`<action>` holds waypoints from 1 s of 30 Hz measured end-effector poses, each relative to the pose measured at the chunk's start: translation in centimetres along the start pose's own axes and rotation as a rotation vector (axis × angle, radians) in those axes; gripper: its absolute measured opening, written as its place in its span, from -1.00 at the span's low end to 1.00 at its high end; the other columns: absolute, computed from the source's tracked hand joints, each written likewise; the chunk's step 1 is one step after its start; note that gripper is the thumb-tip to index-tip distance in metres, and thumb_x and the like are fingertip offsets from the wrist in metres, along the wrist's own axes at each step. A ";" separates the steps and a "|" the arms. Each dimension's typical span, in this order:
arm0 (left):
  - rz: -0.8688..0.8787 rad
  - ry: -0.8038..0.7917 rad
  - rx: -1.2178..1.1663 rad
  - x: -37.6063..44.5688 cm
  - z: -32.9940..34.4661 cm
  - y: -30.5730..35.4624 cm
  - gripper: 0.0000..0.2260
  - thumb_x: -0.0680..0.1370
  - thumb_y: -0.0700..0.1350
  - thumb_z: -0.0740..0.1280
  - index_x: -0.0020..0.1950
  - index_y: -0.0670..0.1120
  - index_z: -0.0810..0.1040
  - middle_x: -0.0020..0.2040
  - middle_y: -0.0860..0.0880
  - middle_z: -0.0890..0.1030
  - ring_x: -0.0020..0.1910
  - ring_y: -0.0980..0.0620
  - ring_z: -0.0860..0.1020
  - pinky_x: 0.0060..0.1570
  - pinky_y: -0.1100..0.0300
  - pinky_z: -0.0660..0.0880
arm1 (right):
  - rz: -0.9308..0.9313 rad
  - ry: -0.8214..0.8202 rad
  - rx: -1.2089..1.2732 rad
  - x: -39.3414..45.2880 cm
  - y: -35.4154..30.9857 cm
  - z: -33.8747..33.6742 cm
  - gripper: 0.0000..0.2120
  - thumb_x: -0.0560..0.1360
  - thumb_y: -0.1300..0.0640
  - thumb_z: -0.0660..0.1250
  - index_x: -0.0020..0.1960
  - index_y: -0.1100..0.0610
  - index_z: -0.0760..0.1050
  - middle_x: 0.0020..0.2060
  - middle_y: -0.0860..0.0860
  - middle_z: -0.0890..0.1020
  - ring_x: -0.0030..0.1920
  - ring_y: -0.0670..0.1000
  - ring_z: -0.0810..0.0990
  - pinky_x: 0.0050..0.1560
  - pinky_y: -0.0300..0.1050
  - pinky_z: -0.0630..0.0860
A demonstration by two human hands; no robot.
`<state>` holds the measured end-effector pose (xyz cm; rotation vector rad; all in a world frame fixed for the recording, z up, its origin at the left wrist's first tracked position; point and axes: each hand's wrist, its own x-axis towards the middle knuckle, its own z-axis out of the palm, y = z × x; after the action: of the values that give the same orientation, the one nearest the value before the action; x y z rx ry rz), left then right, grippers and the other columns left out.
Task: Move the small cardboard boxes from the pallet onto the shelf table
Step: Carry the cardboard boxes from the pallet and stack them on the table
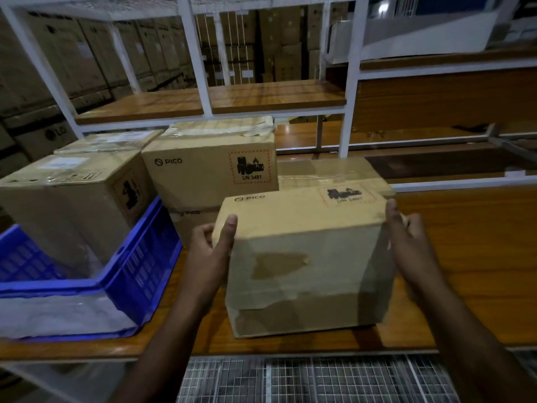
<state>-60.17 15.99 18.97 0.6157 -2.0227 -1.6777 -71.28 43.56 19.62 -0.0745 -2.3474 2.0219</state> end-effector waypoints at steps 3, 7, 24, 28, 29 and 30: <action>-0.031 -0.010 0.009 -0.2 -0.2 -0.6 -0.20 0.43 0.48 0.21 0.46 -0.06 0.37 0.28 0.01 0.50 0.14 0.11 0.53 -0.11 0.16 0.49 | 0.058 -0.024 0.023 -0.6 1.0 -0.2 -0.48 0.52 -0.34 0.18 0.20 0.08 0.37 0.01 0.02 0.60 0.02 0.03 0.61 -0.04 0.09 0.59; -0.155 -0.095 0.054 1.2 -1.2 0.3 -0.35 0.48 0.25 0.40 0.46 -0.05 0.37 0.15 0.06 0.50 0.04 0.13 0.51 -0.10 0.13 0.53 | 0.098 -0.115 -0.047 0.5 0.7 -1.1 -0.64 0.57 -0.11 0.33 0.21 0.11 0.38 0.01 0.01 0.58 -0.01 0.00 0.59 -0.18 -0.04 0.53; -0.266 -0.323 0.284 5.8 -0.6 2.2 -0.61 0.50 0.14 0.45 0.21 -0.06 0.55 0.04 -0.06 0.65 0.01 0.00 0.63 -0.20 0.18 0.52 | 0.057 -0.337 -0.486 6.3 -2.6 1.3 -0.72 0.50 -0.09 0.42 0.05 0.11 0.55 -0.14 -0.01 0.60 -0.17 -0.04 0.53 -0.20 -0.09 0.46; -0.216 -0.351 0.347 6.0 -0.5 2.5 -0.77 0.57 0.11 0.39 0.12 0.03 0.49 -0.05 0.06 0.58 -0.08 0.11 0.56 -0.22 0.24 0.45 | 0.058 -0.332 -0.509 6.3 -2.6 1.3 -0.68 0.51 -0.09 0.41 0.11 0.12 0.55 -0.03 0.06 0.60 -0.17 -0.04 0.52 -0.24 -0.11 0.43; -0.213 -0.352 0.344 6.1 -0.5 2.4 -0.80 0.57 0.10 0.38 0.10 0.04 0.49 -0.05 0.06 0.58 -0.06 0.11 0.56 -0.17 0.22 0.48 | 0.051 -0.331 -0.511 6.4 -2.7 1.2 -0.65 0.52 -0.10 0.40 0.15 0.14 0.55 -0.05 0.03 0.58 -0.17 -0.04 0.52 -0.28 -0.13 0.40; -0.216 -0.351 0.333 6.1 -0.6 2.3 -0.79 0.56 0.11 0.39 0.11 0.05 0.50 -0.02 0.04 0.60 -0.02 0.07 0.58 -0.07 0.15 0.54 | 0.046 -0.331 -0.497 6.4 -2.6 1.2 -0.66 0.52 -0.09 0.40 0.15 0.13 0.55 -0.10 -0.01 0.58 -0.18 -0.05 0.52 -0.29 -0.15 0.38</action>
<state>-64.85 12.34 21.68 0.7104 -2.6023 -1.6737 -77.77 42.44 22.05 0.2092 -3.0270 1.5110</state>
